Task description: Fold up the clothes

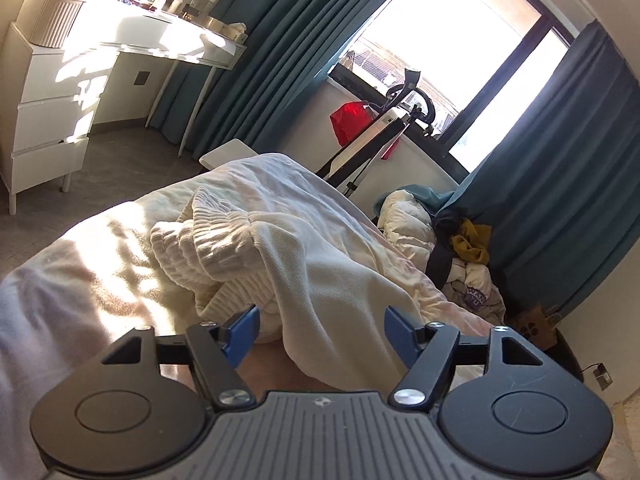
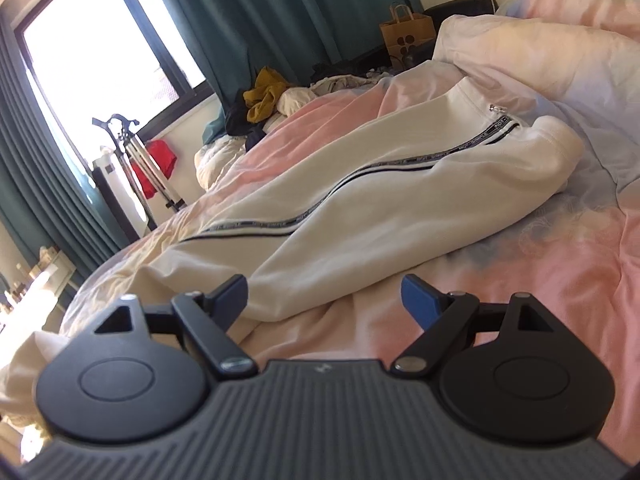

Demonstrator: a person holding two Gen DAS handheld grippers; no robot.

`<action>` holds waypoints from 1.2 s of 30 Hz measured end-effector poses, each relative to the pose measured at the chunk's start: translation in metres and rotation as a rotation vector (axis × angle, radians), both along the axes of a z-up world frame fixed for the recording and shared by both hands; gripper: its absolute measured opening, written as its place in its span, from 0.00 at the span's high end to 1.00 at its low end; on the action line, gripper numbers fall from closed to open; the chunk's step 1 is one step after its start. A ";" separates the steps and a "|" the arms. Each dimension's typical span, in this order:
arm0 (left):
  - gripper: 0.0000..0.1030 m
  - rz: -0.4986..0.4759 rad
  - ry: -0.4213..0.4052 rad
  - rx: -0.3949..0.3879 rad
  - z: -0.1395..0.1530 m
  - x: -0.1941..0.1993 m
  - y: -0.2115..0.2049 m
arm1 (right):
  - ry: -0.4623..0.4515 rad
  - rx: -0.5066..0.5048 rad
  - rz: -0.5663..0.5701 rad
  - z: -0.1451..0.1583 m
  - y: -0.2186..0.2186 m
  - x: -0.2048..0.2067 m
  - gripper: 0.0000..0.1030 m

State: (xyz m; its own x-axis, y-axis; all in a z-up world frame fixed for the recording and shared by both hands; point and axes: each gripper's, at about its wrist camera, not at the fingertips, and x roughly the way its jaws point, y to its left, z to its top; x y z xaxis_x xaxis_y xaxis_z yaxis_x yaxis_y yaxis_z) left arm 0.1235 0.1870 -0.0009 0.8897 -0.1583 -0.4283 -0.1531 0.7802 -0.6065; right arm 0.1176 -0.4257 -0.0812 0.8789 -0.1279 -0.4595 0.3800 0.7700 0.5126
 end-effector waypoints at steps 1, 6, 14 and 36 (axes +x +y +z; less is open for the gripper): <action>0.23 -0.008 -0.008 -0.027 -0.002 -0.005 -0.001 | -0.003 0.034 -0.019 0.000 -0.008 -0.002 0.17; 0.21 -0.017 0.009 -0.161 -0.017 -0.004 0.002 | -0.033 0.244 -0.125 -0.007 -0.057 -0.004 0.17; 0.20 -0.031 0.081 -0.417 -0.055 0.028 0.042 | -0.089 0.655 -0.388 -0.068 -0.136 -0.014 0.16; 0.88 0.035 -0.023 -0.389 -0.088 0.104 0.070 | -0.198 0.413 -0.441 -0.075 -0.194 0.069 0.86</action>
State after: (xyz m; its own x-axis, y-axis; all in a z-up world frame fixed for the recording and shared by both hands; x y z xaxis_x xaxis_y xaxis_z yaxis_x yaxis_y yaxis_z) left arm 0.2275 0.2570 -0.0891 0.9059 -0.2745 -0.3225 -0.1587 0.4860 -0.8594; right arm 0.1866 -0.6199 -0.1558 0.8573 -0.3446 -0.3824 0.4840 0.2866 0.8268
